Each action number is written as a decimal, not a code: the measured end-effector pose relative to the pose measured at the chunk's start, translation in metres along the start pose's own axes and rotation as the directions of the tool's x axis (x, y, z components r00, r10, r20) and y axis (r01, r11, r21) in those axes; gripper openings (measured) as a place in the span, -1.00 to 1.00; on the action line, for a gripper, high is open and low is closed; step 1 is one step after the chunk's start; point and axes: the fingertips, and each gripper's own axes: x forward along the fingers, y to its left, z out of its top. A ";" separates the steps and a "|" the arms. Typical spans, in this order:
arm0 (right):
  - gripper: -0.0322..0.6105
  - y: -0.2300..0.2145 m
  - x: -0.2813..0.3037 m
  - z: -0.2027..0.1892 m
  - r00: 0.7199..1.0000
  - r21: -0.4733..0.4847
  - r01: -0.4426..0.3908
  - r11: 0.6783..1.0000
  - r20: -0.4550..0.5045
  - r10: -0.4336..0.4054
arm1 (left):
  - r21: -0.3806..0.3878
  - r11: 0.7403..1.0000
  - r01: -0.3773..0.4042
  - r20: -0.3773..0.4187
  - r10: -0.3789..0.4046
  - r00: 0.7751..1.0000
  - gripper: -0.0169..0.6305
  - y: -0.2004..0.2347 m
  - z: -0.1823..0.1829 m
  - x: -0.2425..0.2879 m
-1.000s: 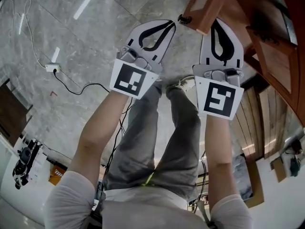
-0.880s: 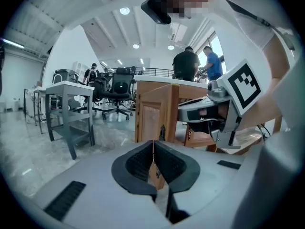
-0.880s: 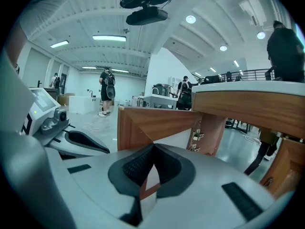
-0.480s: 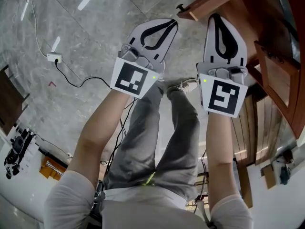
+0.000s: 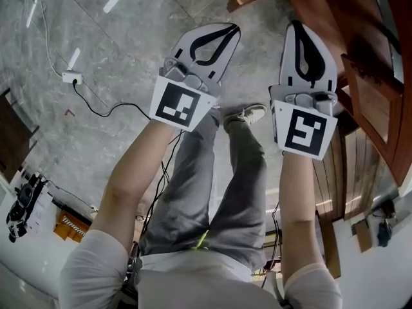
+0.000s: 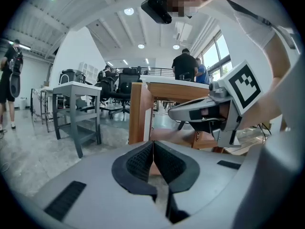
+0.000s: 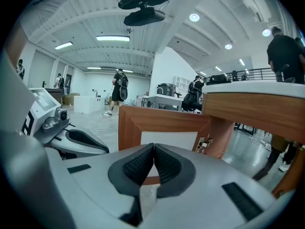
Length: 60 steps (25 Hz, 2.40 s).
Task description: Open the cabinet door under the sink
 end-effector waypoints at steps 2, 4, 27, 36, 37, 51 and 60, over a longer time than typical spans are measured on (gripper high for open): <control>-0.80 -0.003 -0.003 0.000 1.000 0.004 0.005 1.000 -0.005 -0.005 | 0.006 1.000 -0.002 -0.010 0.002 1.000 -0.89 -0.002 0.001 0.002; -0.80 -0.006 -0.007 0.001 1.000 0.007 0.012 1.000 -0.008 -0.012 | 0.012 1.000 -0.002 -0.014 0.002 1.000 -0.90 -0.004 0.004 0.003; -0.80 -0.091 -0.135 0.105 0.992 0.011 0.124 0.992 0.007 -0.124 | 0.076 0.995 0.058 0.049 -0.062 0.997 -0.90 -0.087 0.179 -0.002; -0.80 -0.137 -0.196 0.144 0.979 0.038 0.200 0.979 0.018 -0.201 | 0.068 0.995 0.074 0.105 -0.080 0.991 -0.90 -0.127 0.258 -0.009; -0.80 -0.143 -0.204 0.149 0.977 0.041 0.209 0.977 0.024 -0.210 | 0.074 0.994 0.075 0.107 -0.083 0.991 -0.90 -0.131 0.267 -0.009; -0.80 -0.222 -0.351 0.227 0.938 0.092 0.346 0.934 -0.037 -0.344 | 0.078 0.993 0.093 0.146 -0.103 0.984 -0.90 -0.200 0.418 -0.039; -0.80 -0.249 -0.431 0.292 0.915 0.102 0.401 0.910 0.000 -0.403 | 0.127 0.987 0.097 0.191 -0.120 0.974 -0.90 -0.232 0.521 -0.076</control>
